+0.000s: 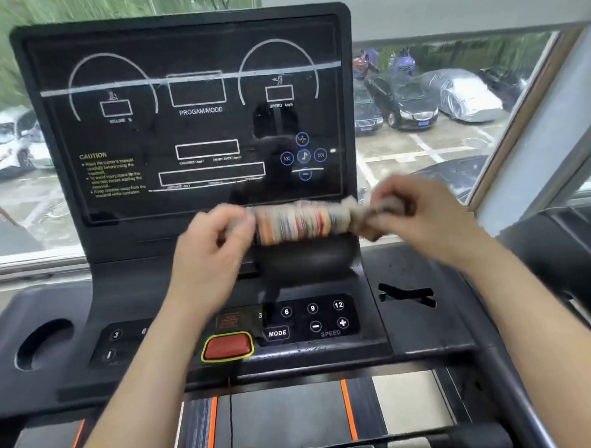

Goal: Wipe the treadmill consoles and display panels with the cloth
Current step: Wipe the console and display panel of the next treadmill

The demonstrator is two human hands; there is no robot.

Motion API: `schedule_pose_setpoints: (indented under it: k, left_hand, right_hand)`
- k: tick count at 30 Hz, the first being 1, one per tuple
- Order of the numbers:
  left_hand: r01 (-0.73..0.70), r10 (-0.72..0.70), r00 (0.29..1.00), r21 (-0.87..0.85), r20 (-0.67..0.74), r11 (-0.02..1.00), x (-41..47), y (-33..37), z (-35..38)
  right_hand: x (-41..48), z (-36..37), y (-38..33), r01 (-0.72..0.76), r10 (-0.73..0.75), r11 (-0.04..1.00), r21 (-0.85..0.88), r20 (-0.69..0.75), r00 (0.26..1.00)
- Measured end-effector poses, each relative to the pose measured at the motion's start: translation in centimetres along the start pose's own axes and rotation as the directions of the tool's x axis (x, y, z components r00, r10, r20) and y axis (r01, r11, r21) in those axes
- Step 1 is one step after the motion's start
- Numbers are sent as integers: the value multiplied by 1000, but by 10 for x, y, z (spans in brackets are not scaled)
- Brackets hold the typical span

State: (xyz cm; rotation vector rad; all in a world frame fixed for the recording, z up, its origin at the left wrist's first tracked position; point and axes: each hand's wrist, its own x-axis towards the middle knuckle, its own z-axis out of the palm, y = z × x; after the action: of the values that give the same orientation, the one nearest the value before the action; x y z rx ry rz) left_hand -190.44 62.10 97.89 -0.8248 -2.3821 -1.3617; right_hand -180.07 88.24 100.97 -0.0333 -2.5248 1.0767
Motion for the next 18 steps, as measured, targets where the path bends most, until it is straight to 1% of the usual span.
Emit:
schedule_pose_setpoints:
  k: [1, 3, 4, 6, 7, 8, 9, 10, 11, 12, 13, 14, 15, 16, 18]
  left_hand:
    - [-9, -1, 994, 87, 109, 996, -16, -12, 4]
    - [-58, -13, 955, 230, 297, 971, -49, -33, 13]
    - [-29, -68, 931, 259, 360, 966, -66, -42, 16]
    - [123, -220, 864, 232, 454, 965, -89, -53, 18]
    - [193, -275, 831, 214, 483, 958, -95, -56, 19]
    - [242, -309, 817, 196, 487, 950, -96, -56, 20]
    - [271, -329, 821, 190, 467, 944, -92, -56, 23]
    - [277, -338, 838, 199, 429, 940, -86, -54, 27]
    - [262, -334, 868, 232, 368, 937, -77, -52, 31]
    - [220, -299, 913, 284, 277, 933, -68, -50, 35]
    - [134, -210, 959, 350, 189, 927, -60, -49, 40]
    - [45, -118, 982, 418, 150, 907, -56, -49, 45]
    - [-32, -50, 985, 461, 166, 887, -56, -49, 52]
    - [-96, -16, 974, 477, 225, 874, -59, -49, 60]
    - [-166, -4, 940, 471, 340, 866, -75, -51, 76]
  right_hand:
    - [-15, 9, 15, -72, 77, 996, -51, 100, 992]
    - [-43, 28, 45, -148, 186, 976, -160, 260, 947]
    - [-55, 35, 57, -182, 238, 964, -194, 322, 916]
    - [-72, 41, 69, -293, 340, 940, -173, 452, 825]
    - [-76, 42, 71, -363, 375, 923, -129, 517, 769]
    - [-77, 43, 73, -414, 393, 906, -91, 547, 739]
    - [-75, 46, 75, -437, 403, 897, -62, 519, 754]
    - [-72, 49, 77, -440, 420, 896, -58, 431, 799]
    - [-67, 53, 80, -431, 437, 898, -88, 292, 851]
    - [-63, 57, 80, -414, 437, 894, -170, 132, 890]
    - [-59, 63, 78, -406, 419, 869, -283, -14, 908]
    - [-59, 70, 74, -403, 390, 830, -387, -117, 914]
    - [-59, 80, 71, -393, 364, 803, -448, -155, 919]
    - [-61, 94, 65, -390, 377, 791, -471, -127, 917]
    - [-67, 127, 55, -406, 480, 754, -516, 11, 877]
